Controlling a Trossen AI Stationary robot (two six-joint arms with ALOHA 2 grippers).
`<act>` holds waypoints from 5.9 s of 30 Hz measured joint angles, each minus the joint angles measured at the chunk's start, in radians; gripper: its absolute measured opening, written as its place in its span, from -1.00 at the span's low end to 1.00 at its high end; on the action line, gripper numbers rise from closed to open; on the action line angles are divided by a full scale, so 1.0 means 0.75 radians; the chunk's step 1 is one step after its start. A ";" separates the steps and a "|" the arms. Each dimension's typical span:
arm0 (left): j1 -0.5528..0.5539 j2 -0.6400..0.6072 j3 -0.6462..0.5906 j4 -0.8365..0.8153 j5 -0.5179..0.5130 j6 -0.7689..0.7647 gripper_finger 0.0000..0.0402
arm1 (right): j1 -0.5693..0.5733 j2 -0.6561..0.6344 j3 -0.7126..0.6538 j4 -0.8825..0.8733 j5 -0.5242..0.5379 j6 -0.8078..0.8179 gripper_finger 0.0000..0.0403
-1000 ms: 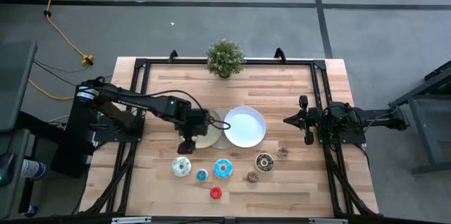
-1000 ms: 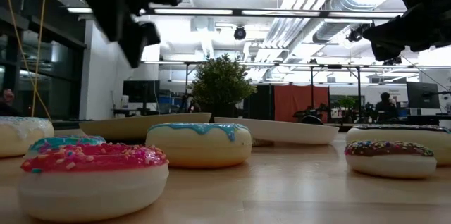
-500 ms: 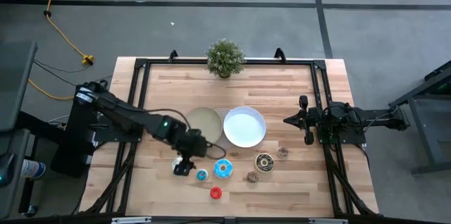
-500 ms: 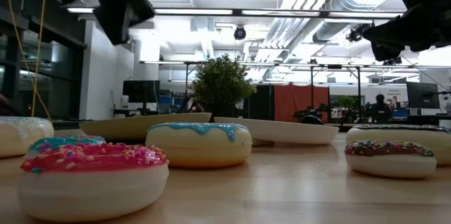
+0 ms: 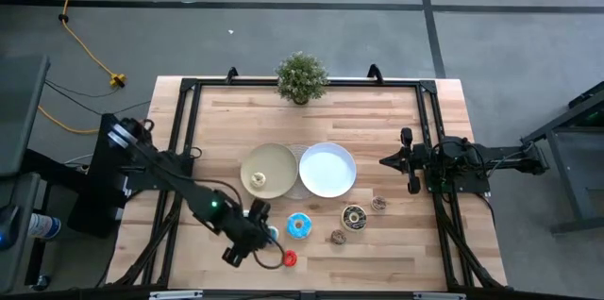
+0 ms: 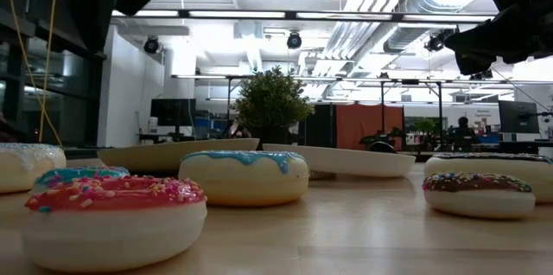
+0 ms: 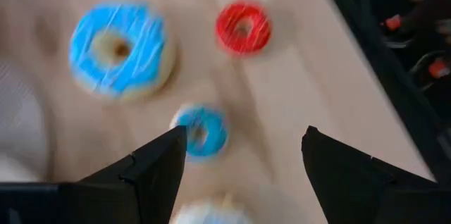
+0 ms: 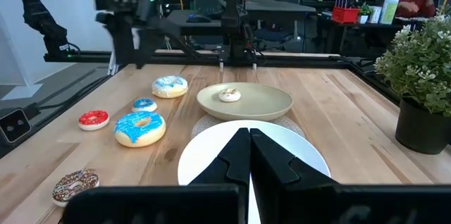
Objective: Pick & Place donuts
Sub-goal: Put the small blue donut on the brown plate
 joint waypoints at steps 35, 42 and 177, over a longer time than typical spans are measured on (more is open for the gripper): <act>0.148 0.342 0.113 -0.043 0.071 -0.032 0.93 | 0.000 0.000 0.000 0.001 -0.001 0.000 -1.00; 0.148 0.354 0.111 -0.049 0.062 -0.031 0.93 | 0.000 0.007 0.000 0.000 0.000 0.000 -1.00; 0.596 0.103 -0.037 -0.212 -0.220 -1.365 0.19 | 0.000 0.009 0.000 0.001 0.000 0.000 -1.00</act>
